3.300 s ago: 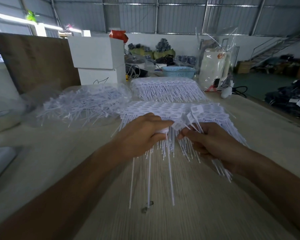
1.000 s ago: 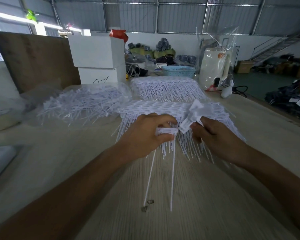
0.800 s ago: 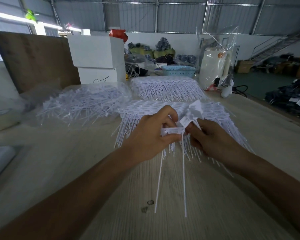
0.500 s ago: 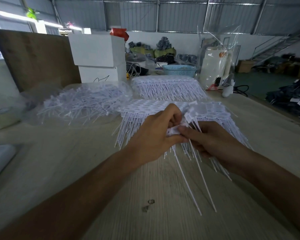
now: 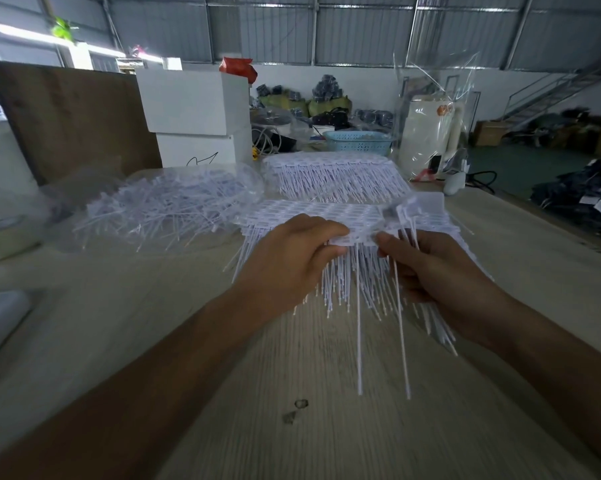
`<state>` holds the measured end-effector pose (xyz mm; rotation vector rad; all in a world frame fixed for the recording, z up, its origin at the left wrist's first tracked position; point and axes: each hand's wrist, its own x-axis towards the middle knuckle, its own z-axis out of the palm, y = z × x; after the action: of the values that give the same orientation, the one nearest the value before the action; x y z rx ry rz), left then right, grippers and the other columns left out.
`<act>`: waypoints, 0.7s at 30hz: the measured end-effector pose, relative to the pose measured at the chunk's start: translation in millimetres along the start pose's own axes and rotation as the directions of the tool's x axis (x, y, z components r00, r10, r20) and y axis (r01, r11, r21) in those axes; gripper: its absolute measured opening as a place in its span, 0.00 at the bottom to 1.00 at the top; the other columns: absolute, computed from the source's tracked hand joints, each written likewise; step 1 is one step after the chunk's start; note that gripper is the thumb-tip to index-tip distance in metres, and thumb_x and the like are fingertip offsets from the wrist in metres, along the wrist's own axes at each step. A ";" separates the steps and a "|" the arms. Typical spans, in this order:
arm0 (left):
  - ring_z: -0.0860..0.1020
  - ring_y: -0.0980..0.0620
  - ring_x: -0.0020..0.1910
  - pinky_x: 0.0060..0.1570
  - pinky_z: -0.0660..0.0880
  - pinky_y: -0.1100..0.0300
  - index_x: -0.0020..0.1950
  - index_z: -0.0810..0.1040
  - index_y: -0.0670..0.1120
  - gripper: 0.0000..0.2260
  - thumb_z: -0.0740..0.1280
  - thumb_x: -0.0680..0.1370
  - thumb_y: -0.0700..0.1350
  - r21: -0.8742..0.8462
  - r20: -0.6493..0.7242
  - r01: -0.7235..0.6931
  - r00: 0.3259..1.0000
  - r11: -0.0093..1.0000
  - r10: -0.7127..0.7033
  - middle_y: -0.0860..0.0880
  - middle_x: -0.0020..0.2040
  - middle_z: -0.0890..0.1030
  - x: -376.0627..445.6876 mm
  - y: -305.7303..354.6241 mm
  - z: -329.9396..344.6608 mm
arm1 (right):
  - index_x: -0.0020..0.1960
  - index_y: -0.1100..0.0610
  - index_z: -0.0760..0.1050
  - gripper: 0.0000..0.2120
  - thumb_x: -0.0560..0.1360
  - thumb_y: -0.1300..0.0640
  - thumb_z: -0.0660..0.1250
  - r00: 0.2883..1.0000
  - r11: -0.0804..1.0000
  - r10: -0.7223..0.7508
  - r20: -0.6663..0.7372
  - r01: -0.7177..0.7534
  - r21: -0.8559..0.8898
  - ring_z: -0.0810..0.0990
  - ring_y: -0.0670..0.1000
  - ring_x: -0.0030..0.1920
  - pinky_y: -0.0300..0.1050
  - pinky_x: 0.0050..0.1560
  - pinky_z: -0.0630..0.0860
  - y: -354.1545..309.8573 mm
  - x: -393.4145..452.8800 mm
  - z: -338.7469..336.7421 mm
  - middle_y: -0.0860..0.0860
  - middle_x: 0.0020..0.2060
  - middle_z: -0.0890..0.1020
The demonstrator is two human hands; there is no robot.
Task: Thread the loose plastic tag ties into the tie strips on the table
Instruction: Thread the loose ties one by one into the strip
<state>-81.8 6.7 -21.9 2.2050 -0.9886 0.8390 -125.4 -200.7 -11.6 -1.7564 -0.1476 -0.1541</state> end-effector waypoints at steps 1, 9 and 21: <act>0.80 0.48 0.47 0.47 0.78 0.48 0.60 0.82 0.43 0.12 0.67 0.80 0.45 -0.002 -0.005 -0.009 1.000 1.000 0.009 0.48 0.49 0.83 -0.2 0.2 -0.2 | 0.43 0.58 0.77 0.13 0.79 0.48 0.67 1.000 1.000 -0.022 0.004 0.022 -0.022 0.60 0.45 0.24 0.39 0.26 0.57 0.0 -0.4 -0.2 0.45 0.24 0.64; 0.81 0.57 0.43 0.45 0.75 0.64 0.54 0.84 0.42 0.07 0.68 0.80 0.41 -0.196 0.024 0.070 0.998 0.978 -0.066 0.50 0.45 0.85 2.0 4.2 1.4 | 0.44 0.69 0.73 0.20 0.78 0.50 0.67 0.992 0.989 -0.123 -0.005 0.122 -0.086 0.60 0.47 0.25 0.43 0.28 0.57 -0.3 -1.1 0.0 0.47 0.23 0.64; 0.79 0.52 0.28 0.25 0.72 0.59 0.48 0.83 0.47 0.07 0.67 0.80 0.37 -0.515 0.147 0.280 0.960 0.810 -0.238 0.49 0.40 0.85 1.5 -0.1 8.8 | 0.48 0.76 0.70 0.25 0.78 0.50 0.66 0.981 0.976 -0.193 -0.029 0.189 -0.106 0.60 0.46 0.25 0.40 0.28 0.58 0.4 -1.0 -0.5 0.49 0.25 0.62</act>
<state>-78.2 -0.1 -26.5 1.8327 -0.8048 0.3005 -126.3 -201.3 -12.0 -1.8390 -0.2850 -0.3408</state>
